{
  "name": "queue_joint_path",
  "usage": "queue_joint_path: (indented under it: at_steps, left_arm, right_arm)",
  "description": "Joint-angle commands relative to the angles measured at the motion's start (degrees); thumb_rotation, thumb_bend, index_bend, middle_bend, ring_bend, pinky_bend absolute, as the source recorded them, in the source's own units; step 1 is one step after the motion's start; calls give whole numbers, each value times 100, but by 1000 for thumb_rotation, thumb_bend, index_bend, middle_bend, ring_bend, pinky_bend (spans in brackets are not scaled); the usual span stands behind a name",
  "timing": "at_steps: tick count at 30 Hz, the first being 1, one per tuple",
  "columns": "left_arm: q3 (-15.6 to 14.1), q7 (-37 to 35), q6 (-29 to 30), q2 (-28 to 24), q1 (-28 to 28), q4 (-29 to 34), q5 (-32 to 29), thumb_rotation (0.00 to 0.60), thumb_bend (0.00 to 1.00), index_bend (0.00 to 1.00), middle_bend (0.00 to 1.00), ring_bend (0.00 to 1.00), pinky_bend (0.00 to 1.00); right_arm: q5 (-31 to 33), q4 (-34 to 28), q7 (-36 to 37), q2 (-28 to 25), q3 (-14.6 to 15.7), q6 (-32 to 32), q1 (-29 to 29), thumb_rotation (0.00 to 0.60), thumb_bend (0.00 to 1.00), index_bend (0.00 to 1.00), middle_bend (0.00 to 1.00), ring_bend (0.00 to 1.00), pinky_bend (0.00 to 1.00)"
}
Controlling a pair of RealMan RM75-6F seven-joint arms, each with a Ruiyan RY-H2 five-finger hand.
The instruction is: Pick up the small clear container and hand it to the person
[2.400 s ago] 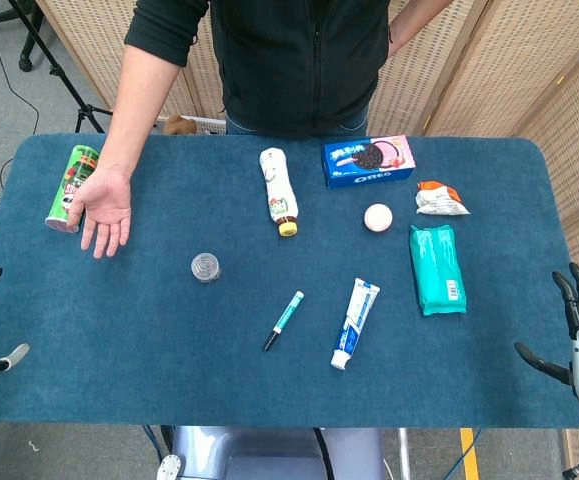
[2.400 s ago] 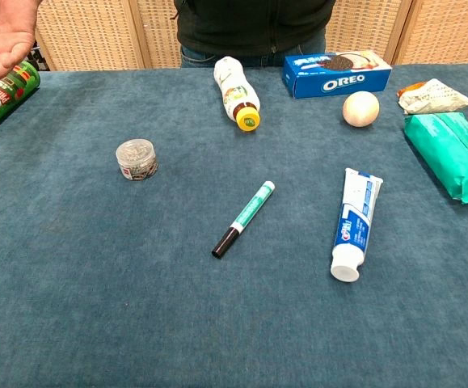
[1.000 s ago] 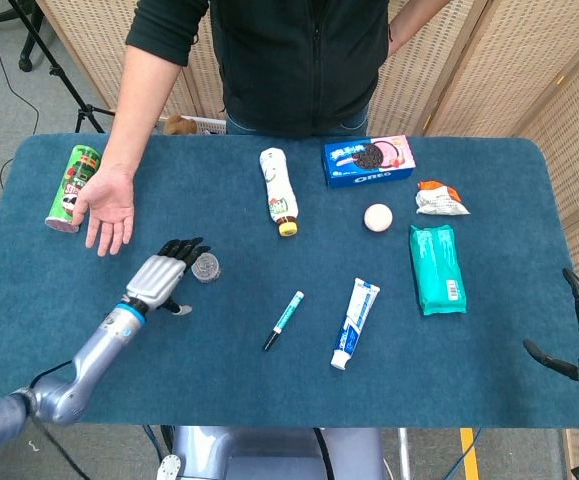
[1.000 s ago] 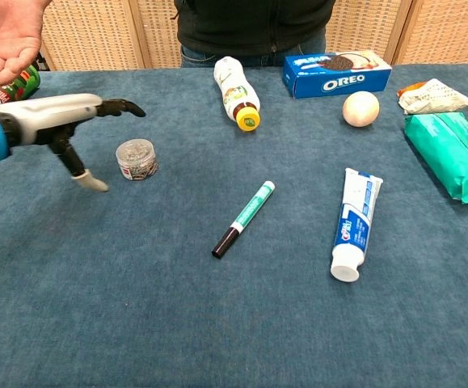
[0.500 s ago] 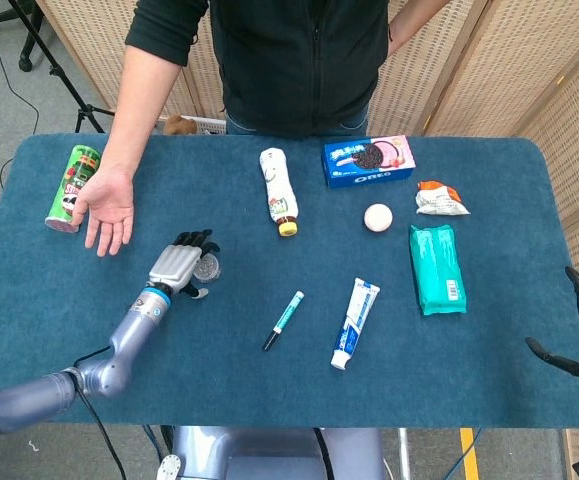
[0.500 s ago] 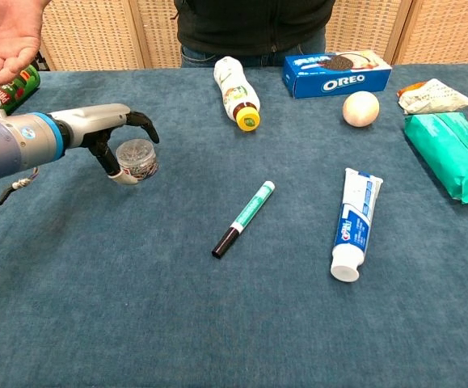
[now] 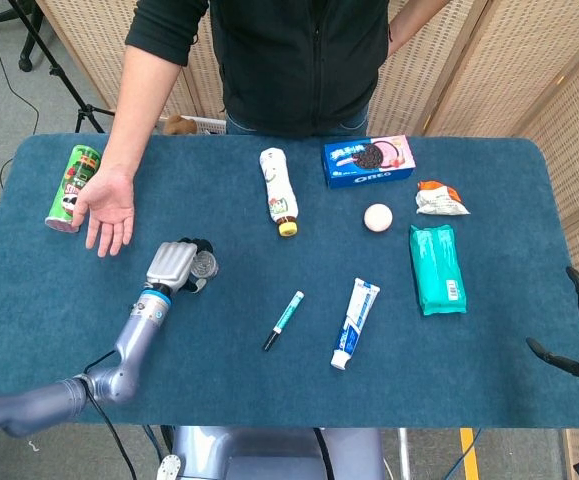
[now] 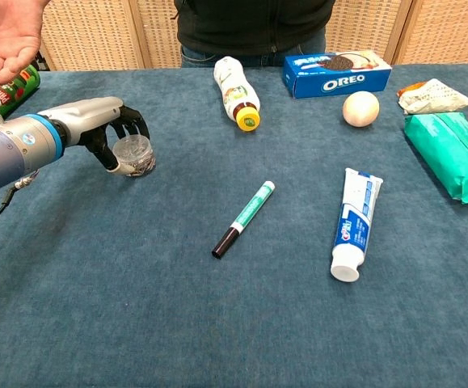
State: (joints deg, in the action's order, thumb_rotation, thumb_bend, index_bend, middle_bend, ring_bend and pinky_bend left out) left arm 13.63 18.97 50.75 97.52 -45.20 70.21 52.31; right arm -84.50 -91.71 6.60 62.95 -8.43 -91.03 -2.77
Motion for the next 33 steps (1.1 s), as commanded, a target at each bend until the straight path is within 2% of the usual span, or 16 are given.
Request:
queue_joint_path:
  at_steps: [1,8,10,12,16,19,22,26,33]
  left_arm:
    - [-105,-237,137,-213,130,336,358,600,404,601,448,313,464]
    - [-352,-469,450,-755,321,1130,1173,600,395,601,448,313,464]
    - [-634,-605,437,-1286,326,1692,1939,600,392,601,448,313,464]
    - [-728,-703,472,-1499,340,1897,2247,600,391,601,448,313,464]
    - [-900,-832,977,-2017,477,2539,3126,600,390,602,448,313,464]
    - [-925,-767,1294,-2345,560,2849,3521,600,390,608,448,313,464]
    - [-871,-685,1512,-2588,650,3033,3606,600,388,615,449,313,464]
    - [-716,-825,1746,-3009,815,3133,3424,600,393,616,449,313,464]
    - [-632,-1491,1934,-3395,1143,2719,3039,600,401,617,449,313,464]
  right_arm:
    - [-11,-7,-3,-2,7,3,0,600,0,0,0,0,0]
    - [-20,-22,-19,-3,14,-2,5,600,0,0,0,0,0]
    - [-43,-30,-37,-2,27,1,3,600,0,0,0,0,0]
    - [-55,-32,-54,3,35,2,2,600,0,0,0,0,0]
    - [-83,-55,-92,12,56,2,4,600,0,0,0,0,0]
    - [-95,-65,-106,13,71,15,2,600,0,0,0,0,0]
    - [-108,-77,-115,11,77,14,3,600,0,0,0,0,0]
    - [-113,-90,-103,-1,76,-3,11,600,0,0,0,0,0]
    - [-139,-95,-160,16,110,52,-10,600,0,0,0,0,0]
